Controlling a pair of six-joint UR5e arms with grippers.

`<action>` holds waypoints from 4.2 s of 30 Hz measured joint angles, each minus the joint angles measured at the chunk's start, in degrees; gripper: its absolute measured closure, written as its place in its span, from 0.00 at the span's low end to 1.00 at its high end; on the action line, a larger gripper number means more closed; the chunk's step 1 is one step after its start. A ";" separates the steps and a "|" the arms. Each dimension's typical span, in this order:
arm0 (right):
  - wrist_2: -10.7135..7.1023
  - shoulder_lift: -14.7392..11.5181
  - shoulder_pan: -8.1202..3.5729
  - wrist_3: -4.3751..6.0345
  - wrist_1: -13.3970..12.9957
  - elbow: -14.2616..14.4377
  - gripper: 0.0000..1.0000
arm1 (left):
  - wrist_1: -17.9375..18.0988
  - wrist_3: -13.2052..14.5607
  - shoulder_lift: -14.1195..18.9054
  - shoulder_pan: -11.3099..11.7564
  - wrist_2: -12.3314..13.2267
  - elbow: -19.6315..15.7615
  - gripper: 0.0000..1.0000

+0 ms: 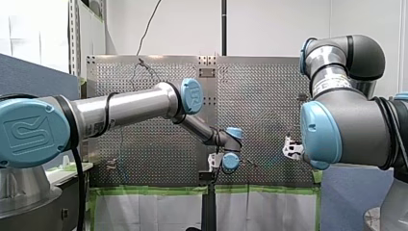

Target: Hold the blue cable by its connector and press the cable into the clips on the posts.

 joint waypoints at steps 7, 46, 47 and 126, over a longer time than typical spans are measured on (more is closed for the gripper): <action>-0.16 0.07 0.01 0.07 -0.03 -0.03 1.00 | 0.00 0.00 -0.01 -0.05 -0.03 -0.01 1.00; -0.18 0.10 0.07 -0.20 0.49 -0.03 1.00 | -0.63 2.62 4.86 -1.50 6.61 -7.38 0.00; -0.19 0.10 0.09 -0.22 0.49 -0.03 1.00 | -0.24 2.62 5.36 -1.53 7.12 -7.88 0.00; 0.77 1.26 1.41 -3.61 5.14 0.56 1.00 | 2.99 -0.41 13.60 -6.10 10.02 -23.59 0.00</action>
